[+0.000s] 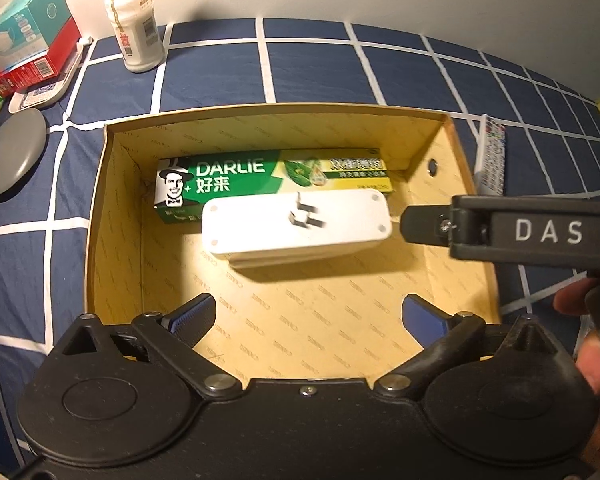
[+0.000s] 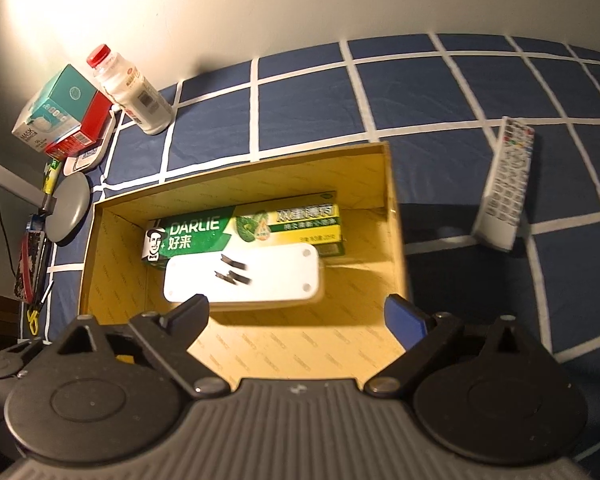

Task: Organize objects
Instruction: 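Lower the plug adapter onto the remote and open the right tool, then move the right tool out of the box to the grey TV remote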

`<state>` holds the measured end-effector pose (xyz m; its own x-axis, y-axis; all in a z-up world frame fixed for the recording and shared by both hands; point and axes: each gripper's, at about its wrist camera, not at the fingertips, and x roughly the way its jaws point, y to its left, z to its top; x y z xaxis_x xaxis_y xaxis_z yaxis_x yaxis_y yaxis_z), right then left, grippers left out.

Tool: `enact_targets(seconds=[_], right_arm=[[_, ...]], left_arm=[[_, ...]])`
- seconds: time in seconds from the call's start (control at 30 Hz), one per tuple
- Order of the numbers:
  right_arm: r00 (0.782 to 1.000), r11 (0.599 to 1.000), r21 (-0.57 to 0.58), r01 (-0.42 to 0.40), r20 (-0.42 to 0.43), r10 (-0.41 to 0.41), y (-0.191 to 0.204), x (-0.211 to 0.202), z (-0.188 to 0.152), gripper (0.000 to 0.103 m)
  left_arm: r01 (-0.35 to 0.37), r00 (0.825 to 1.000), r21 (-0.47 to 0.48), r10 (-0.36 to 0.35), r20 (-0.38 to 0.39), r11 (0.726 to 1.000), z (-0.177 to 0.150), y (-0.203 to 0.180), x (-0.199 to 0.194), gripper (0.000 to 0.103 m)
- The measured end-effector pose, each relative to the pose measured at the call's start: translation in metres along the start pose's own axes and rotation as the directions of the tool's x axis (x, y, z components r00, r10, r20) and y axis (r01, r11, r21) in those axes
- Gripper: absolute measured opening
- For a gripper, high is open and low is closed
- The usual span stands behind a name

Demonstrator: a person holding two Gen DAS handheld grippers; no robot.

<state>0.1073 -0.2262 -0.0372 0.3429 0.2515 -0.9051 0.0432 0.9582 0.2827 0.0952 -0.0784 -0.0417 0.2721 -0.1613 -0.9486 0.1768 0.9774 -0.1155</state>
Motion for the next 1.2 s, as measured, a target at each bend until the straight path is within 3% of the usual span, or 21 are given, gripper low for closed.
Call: enact_targets(seconds=[0.33,0.6,0.9,1.2], right_arm=[[0.999,1.0,-0.007,0.021,0.029,-0.021,-0.03,-0.038,-0.026,0.099],[0.997,1.0,-0.004,0.027,0.073,-0.027,-0.065,-0.066,-0.033,0.103],[0.994,0.999,0.009,0.038,0.099,-0.039,-0.131,-0.088,-0.028,0.103],[0.996,0.995,-0.094,0.022,0.085,-0.014,-0.205,-0.101,-0.006,0.103]], left_arm=[[0.034,0.999,0.002,-0.034,0.041,0.999,-0.03,-0.035,-0.02,0.101],[0.032,0.998,0.022,-0.033,0.055,0.999,-0.035,-0.068,-0.023,0.101],[0.002,0.997,0.027,-0.004,0.072,1.0,-0.028,-0.122,-0.017,0.103],[-0.053,0.996,-0.048,0.056,0.076,0.997,-0.014,-0.189,-0.002,0.103]])
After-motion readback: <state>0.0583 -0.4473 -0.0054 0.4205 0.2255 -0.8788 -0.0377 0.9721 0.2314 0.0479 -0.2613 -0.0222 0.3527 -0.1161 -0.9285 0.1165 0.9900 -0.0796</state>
